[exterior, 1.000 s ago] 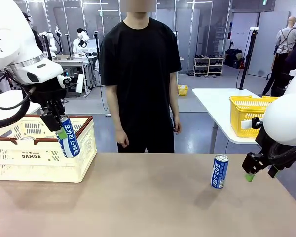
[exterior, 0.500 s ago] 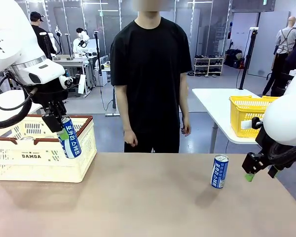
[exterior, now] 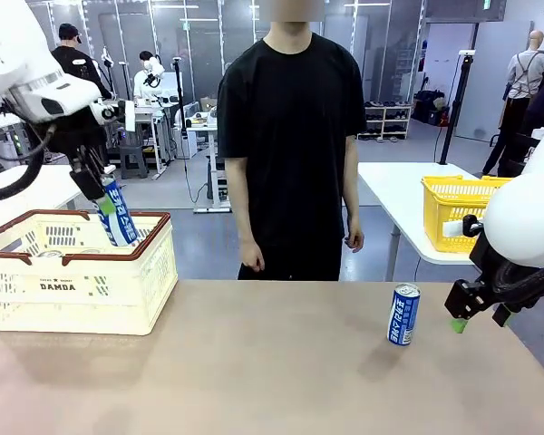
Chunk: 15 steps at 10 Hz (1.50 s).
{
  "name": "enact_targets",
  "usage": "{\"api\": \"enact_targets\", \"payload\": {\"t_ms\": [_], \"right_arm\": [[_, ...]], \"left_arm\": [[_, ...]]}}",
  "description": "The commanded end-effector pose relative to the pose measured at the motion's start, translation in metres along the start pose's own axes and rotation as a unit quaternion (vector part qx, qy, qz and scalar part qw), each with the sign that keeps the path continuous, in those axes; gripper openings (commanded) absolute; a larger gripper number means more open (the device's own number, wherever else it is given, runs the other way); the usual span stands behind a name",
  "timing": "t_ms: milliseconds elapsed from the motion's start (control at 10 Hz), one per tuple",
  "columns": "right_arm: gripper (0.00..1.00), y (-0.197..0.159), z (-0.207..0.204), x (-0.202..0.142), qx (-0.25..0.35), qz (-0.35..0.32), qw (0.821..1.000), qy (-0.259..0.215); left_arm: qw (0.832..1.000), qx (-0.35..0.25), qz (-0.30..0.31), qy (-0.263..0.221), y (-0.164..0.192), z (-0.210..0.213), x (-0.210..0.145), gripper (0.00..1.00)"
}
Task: Place the drinks into the Shopping basket.
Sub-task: Pick up one drink and place it into the Shopping basket.
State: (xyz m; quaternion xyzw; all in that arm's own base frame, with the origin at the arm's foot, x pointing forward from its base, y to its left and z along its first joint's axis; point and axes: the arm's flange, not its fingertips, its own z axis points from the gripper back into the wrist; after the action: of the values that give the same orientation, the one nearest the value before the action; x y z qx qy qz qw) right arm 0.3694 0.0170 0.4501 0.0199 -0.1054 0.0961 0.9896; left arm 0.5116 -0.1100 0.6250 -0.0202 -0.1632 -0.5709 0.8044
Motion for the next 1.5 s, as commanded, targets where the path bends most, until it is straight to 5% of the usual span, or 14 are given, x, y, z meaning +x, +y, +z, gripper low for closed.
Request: {"api": "enact_targets", "payload": {"t_ms": [0, 400, 700, 800, 1100, 1400], "right_arm": [[0.84, -0.001, 0.001, -0.001, 0.001, -0.001, 1.000, -0.001], [0.84, -0.001, 0.001, -0.001, 0.001, -0.001, 1.000, -0.001], [0.84, -0.001, 0.001, -0.001, 0.001, -0.001, 1.000, -0.001], [0.84, -0.001, 0.001, -0.001, 0.001, -0.001, 1.000, -0.001], [0.84, -0.001, 0.001, -0.001, 0.001, -0.001, 1.000, -0.001], [0.84, -0.001, 0.001, -0.001, 0.001, -0.001, 1.000, -0.001]], "left_arm": [[0.999, -0.019, 0.040, 0.028, 0.033, 0.005, 0.003, 0.58], [0.996, -0.038, 0.072, 0.029, 0.087, -0.008, -0.022, 0.58], [0.999, -0.030, 0.028, 0.009, 0.100, -0.020, -0.039, 0.58], [0.997, -0.028, 0.066, 0.031, 0.095, -0.025, -0.036, 0.58], [0.998, -0.031, 0.055, 0.031, 0.097, -0.028, -0.038, 0.58], [0.998, 0.018, 0.035, 0.052, 0.134, -0.063, -0.018, 0.58]]}}
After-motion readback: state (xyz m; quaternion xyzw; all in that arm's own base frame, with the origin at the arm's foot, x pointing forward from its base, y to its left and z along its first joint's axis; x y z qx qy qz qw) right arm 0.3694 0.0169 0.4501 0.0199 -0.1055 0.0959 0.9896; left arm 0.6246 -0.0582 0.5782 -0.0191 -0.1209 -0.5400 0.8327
